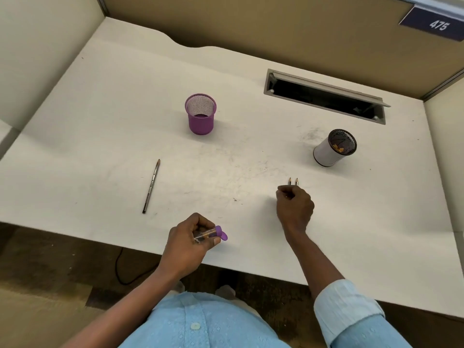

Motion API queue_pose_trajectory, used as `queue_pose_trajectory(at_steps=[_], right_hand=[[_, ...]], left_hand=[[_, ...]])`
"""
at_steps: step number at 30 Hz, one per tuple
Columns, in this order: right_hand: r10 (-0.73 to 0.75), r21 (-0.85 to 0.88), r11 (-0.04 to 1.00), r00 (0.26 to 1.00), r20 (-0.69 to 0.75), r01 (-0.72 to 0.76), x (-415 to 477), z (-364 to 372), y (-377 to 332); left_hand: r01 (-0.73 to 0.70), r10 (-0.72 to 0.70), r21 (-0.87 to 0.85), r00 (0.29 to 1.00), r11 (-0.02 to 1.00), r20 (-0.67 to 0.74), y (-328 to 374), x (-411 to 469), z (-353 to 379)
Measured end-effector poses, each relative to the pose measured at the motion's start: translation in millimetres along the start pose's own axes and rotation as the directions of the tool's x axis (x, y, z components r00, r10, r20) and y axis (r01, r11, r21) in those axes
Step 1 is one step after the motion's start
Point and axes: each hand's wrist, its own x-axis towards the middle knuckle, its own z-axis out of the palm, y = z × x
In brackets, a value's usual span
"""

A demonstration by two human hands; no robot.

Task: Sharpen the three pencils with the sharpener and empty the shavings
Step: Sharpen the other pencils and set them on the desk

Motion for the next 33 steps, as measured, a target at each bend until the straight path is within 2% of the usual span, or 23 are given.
queue_pose_trajectory(at_steps=[3,6,9,12,14,17,23,33], right_hand=[[-0.112,0.083,0.992,0.981,0.156,0.100,-25,23,-30],[-0.172,0.107,0.984,0.918,0.358,0.143,-47,52,-66],[-0.193,0.003,0.972,0.792,0.580,0.235,-69,87,-104],[-0.175,-0.135,0.922,0.700,0.692,0.364,-94,126,-132],[-0.159,-0.184,0.901,0.694,0.702,0.393,-109,152,-143],[-0.175,-0.235,0.874,0.727,0.664,0.425,-123,176,-151],[-0.204,-0.286,0.844,0.764,0.612,0.454,-139,197,-165],[-0.169,-0.308,0.872,0.823,0.542,0.381,-134,197,-164]], left_hand=[[0.021,-0.022,-0.022,0.999,1.000,-0.041,-7,-3,-11],[0.045,-0.048,-0.047,0.995,0.998,-0.085,-17,-8,-21],[0.076,-0.082,-0.053,0.990,0.996,-0.119,-26,-14,-29],[0.099,-0.110,-0.078,0.982,0.992,-0.153,-36,-21,-37],[0.107,-0.123,-0.097,0.978,0.989,-0.168,-43,-26,-44],[0.104,-0.121,-0.107,0.977,0.989,-0.174,-49,-32,-49],[0.104,-0.124,-0.110,0.974,0.988,-0.190,-58,-34,-60],[0.112,-0.131,-0.114,0.974,0.987,-0.183,-57,-27,-66]])
